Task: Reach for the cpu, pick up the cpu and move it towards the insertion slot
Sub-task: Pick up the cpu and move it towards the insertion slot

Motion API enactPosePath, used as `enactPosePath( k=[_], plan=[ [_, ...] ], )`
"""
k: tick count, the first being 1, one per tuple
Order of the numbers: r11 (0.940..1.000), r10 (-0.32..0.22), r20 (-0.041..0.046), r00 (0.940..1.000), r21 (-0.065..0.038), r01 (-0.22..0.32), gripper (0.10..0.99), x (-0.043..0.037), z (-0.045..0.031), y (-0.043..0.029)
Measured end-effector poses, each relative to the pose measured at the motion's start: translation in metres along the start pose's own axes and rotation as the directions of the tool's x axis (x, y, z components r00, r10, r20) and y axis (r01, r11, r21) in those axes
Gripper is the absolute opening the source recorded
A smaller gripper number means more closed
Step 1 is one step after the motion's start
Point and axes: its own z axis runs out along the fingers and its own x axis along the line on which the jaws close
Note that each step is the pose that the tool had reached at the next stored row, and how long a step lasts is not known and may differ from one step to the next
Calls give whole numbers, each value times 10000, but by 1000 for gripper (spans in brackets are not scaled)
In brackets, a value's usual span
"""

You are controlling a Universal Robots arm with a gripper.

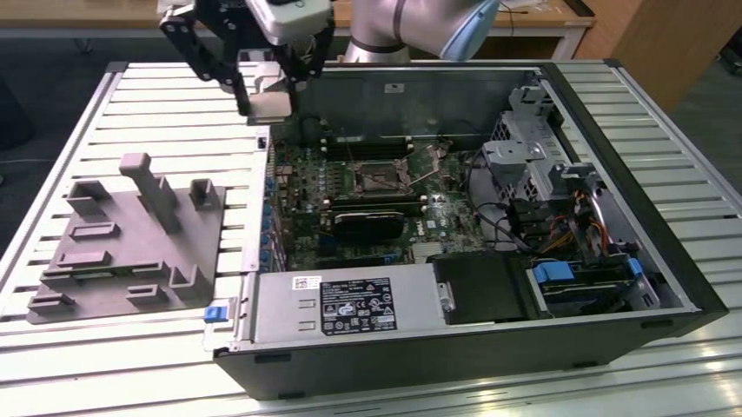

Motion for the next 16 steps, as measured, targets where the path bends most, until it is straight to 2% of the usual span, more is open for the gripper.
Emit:
enactPosePath(
  k=[9, 16],
  plan=[
    [10000, -2, 0, 10000, 0, 2, 533, -408, 43, 21],
    [10000, -1, 0, 10000, -1, 1, 533, -726, 93, 64]
  ],
)
